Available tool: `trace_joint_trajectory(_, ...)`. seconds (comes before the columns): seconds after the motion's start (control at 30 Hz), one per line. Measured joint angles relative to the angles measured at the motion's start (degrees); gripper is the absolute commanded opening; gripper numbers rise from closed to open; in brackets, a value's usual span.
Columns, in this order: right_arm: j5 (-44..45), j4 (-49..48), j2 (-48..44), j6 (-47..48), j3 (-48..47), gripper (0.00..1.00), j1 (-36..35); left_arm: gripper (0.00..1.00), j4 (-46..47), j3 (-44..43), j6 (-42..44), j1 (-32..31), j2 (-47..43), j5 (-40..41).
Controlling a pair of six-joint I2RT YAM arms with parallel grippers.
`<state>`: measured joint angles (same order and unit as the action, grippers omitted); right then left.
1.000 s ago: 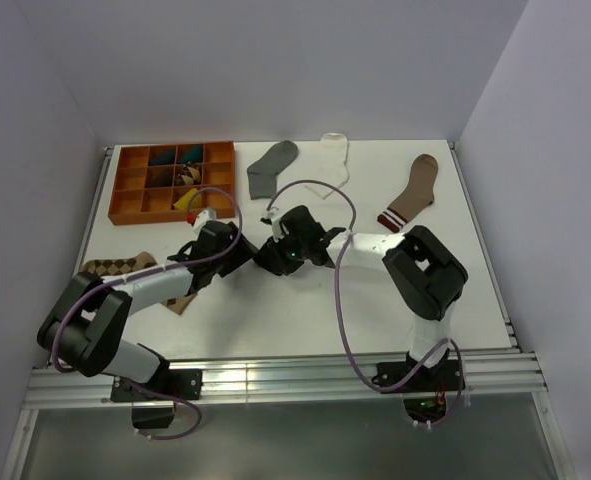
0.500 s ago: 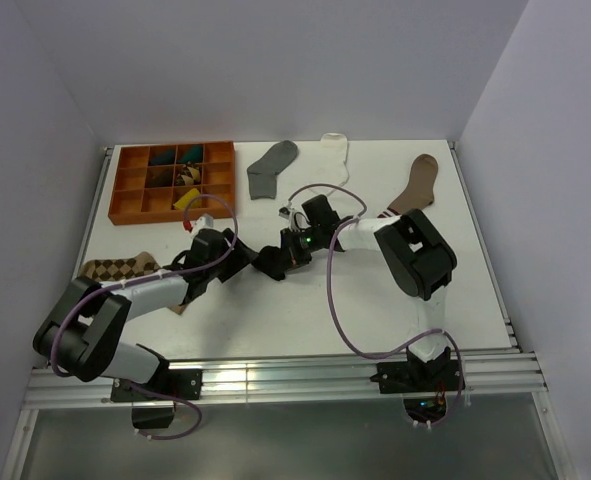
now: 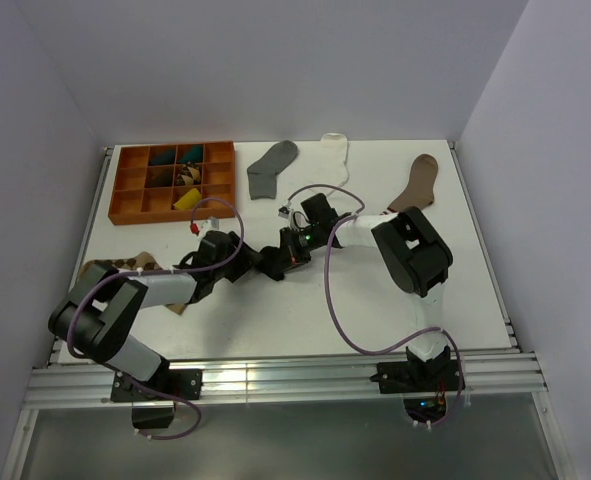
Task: Roll the socks
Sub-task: Roll the sock at the center of the board.
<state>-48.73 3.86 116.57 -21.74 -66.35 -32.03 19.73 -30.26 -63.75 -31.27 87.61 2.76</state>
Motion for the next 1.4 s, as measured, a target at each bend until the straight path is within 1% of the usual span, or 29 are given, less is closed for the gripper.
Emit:
trace_joint_trajectory(0.07,0.0,0.0,0.1,-0.2,0.0,0.0,0.0,0.53,0.8,-0.1,-0.6,0.0,0.7,0.0)
trace_joint_trajectory(0.17,-0.2,-0.4,0.2,-0.4,0.0,0.0,0.0,0.41,1.5,-0.5,-1.1,-0.1,1.8,0.0)
trace_joint_trajectory(0.2,-0.2,-0.5,0.2,-0.4,0.0,0.0,0.0,0.33,1.8,-0.6,-1.5,-0.1,2.3,0.0)
trace_joint_trajectory(0.23,-0.2,-0.9,0.2,-0.4,0.2,0.0,0.0,0.29,1.9,-0.6,-1.7,-0.1,2.6,0.0)
trace_joint_trajectory(0.27,-0.2,-1.3,0.2,-0.4,0.4,0.02,0.0,0.23,2.1,-0.7,-1.8,-0.1,2.9,0.0)
trace_joint_trajectory(0.3,-0.3,-1.5,0.2,-0.4,0.5,0.05,0.0,0.2,2.2,-0.8,-1.9,-0.1,3.0,-0.1)
trace_joint_trajectory(0.37,0.1,-1.9,-0.3,-0.3,1.0,0.14,0.0,0.14,2.0,-1.2,-1.9,-0.1,3.1,-0.2)
trace_joint_trajectory(0.4,0.5,-2.1,-0.7,-0.1,1.3,0.28,0.0,0.09,1.8,-1.4,-1.9,-0.2,3.1,-0.2)
trace_joint_trajectory(0.5,3.0,-2.2,-3.2,0.8,2.6,0.46,-0.2,0.0,1.0,-2.0,-1.6,-0.4,3.1,-0.2)
trace_joint_trajectory(0.6,8.1,-2.1,-7.4,2.5,4.7,0.54,-0.9,0.0,-0.4,-2.8,-1.0,-0.5,3.1,0.0)
trace_joint_trajectory(0.77,20.0,-1.2,-15.2,7.1,7.6,0.56,-4.0,0.0,-3.1,-4.3,0.3,-0.6,3.1,0.0)
trace_joint_trajectory(0.93,33.2,-2.2,-21.4,13.4,9.6,0.59,-10.7,0.0,-6.3,-6.1,1.9,-0.6,3.1,0.1)
trace_joint_trajectory(1.03,40.4,-4.9,-22.1,17.5,11.1,0.59,-15.0,0.0,-8.5,-7.4,3.0,-0.7,3.1,0.1)
trace_joint_trajectory(1.13,45.6,-7.0,-22.1,20.8,13.1,0.59,-18.3,0.0,-10.1,-8.2,3.7,-0.7,3.1,0.1)
trace_joint_trajectory(1.4,54.9,-12.0,-19.8,26.7,14.4,0.59,-22.5,0.0,-11.8,-9.2,4.6,-0.7,3.3,0.0)
